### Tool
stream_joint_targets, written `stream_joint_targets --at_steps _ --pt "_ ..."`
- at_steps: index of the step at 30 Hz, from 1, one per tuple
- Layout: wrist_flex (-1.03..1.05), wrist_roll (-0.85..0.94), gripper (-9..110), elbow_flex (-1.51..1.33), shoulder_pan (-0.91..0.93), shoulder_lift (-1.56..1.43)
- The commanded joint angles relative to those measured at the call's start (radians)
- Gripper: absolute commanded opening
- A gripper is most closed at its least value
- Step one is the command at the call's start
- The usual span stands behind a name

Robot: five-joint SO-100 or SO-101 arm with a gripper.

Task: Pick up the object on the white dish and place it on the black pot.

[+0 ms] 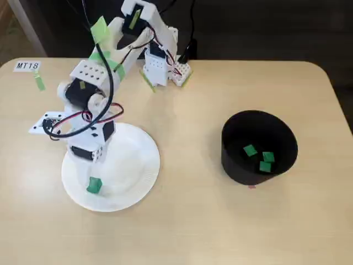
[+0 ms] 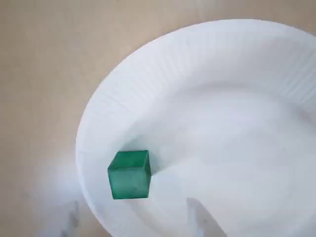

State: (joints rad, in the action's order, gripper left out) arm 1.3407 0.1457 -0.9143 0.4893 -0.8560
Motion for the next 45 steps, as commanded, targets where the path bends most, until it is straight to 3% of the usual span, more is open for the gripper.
stream_joint_targets --at_steps 1,6,11,17,26,36,45 --pt "0.058 0.006 29 0.166 -0.005 0.034" --pt "0.160 0.006 28 0.396 -0.005 0.189" --pt "0.354 0.003 24 0.953 0.002 0.514" --pt "0.350 0.008 26 0.982 0.003 0.554" --pt "0.351 -0.038 11 0.997 0.008 0.566" --pt "0.354 -0.021 24 0.943 0.014 0.552" --pt "0.356 -0.018 20 0.899 0.015 0.538"
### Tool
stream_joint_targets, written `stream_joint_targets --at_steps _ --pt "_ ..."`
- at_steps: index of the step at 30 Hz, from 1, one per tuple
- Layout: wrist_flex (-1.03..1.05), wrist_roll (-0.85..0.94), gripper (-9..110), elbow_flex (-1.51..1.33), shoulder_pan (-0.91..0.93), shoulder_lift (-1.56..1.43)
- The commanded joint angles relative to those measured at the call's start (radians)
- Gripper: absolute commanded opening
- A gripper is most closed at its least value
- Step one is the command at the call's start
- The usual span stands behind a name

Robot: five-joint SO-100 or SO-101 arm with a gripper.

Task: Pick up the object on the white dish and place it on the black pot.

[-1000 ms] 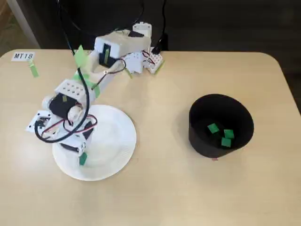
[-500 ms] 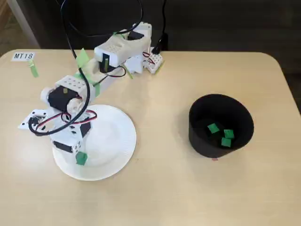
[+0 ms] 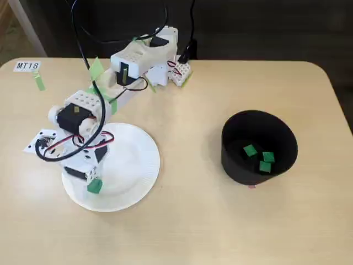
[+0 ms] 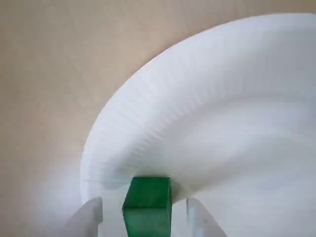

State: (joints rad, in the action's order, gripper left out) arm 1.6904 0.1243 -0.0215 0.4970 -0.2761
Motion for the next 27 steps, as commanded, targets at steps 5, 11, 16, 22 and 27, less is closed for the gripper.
stream_joint_targets --at_steps 5,11,16,22,27 --pt "0.006 -0.009 10 0.003 0.009 -0.043" --pt "0.006 -0.011 3 -0.003 0.009 -0.044" --pt "0.006 -0.011 0 -0.005 0.009 -0.044" --pt "0.005 -0.018 0 0.006 -0.002 -0.063" --pt "0.005 -0.043 0 0.006 -0.035 -0.135"
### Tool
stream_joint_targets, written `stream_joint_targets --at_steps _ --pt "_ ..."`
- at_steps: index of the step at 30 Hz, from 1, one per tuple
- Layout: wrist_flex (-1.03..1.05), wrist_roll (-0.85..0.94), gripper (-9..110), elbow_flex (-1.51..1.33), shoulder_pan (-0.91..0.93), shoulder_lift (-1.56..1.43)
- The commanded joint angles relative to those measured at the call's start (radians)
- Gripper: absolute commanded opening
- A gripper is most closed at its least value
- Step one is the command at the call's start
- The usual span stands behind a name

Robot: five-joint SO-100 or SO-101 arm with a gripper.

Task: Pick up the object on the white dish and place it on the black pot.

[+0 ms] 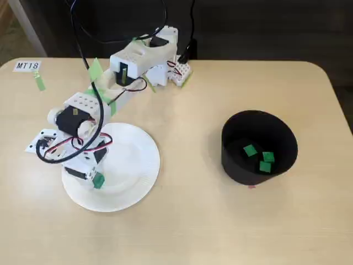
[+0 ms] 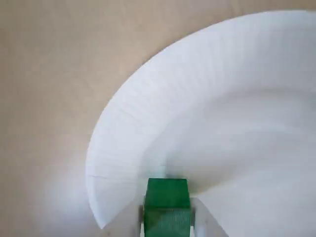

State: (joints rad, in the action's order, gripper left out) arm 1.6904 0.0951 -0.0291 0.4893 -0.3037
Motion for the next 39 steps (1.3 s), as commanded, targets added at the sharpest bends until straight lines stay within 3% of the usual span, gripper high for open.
stream_joint_targets --at_steps 1,10,24,33,39 --pt "0.005 -0.018 1 0.009 -0.037 -0.126" --pt "0.006 -0.055 0 -0.052 -0.192 -0.370" --pt "0.006 -0.120 2 -0.560 -0.687 -0.917" --pt "0.006 -0.186 0 -0.664 -0.991 -0.913" --pt "0.003 -0.195 0 -0.653 -1.074 -0.801"
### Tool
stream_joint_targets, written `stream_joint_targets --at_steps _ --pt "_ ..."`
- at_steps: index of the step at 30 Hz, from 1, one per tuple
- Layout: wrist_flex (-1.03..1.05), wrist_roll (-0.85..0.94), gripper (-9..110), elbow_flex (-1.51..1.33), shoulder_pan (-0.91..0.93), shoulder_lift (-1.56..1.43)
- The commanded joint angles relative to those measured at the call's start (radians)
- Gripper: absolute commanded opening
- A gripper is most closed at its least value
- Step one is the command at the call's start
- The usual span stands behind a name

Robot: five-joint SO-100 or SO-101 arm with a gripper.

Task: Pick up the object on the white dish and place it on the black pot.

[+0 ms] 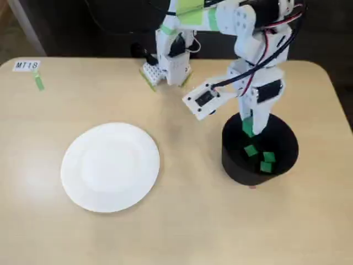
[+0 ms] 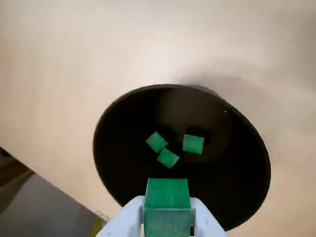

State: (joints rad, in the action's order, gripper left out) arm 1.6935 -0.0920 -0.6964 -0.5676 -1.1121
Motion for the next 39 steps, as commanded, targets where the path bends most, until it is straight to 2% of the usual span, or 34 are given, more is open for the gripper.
stream_joint_targets --at_steps 1,14,15,18,20,26,32,34,36,39 --pt "-0.002 -0.006 0 0.015 -0.023 0.029" --pt "-0.006 -0.015 1 0.150 -0.058 0.245" --pt "-0.006 -0.015 4 0.152 -0.058 0.247" --pt "-0.006 0.031 24 0.153 -0.064 0.238" --pt "-0.006 0.046 34 0.160 -0.067 0.235" --pt "-0.005 0.044 36 0.172 -0.071 0.224" --pt "-0.002 0.058 31 0.172 -0.083 0.179" --pt "-0.002 0.043 23 0.172 -0.084 0.158" --pt "-0.002 -0.002 3 0.169 -0.081 0.127" --pt "0.000 -0.014 0 0.103 -0.081 0.018"
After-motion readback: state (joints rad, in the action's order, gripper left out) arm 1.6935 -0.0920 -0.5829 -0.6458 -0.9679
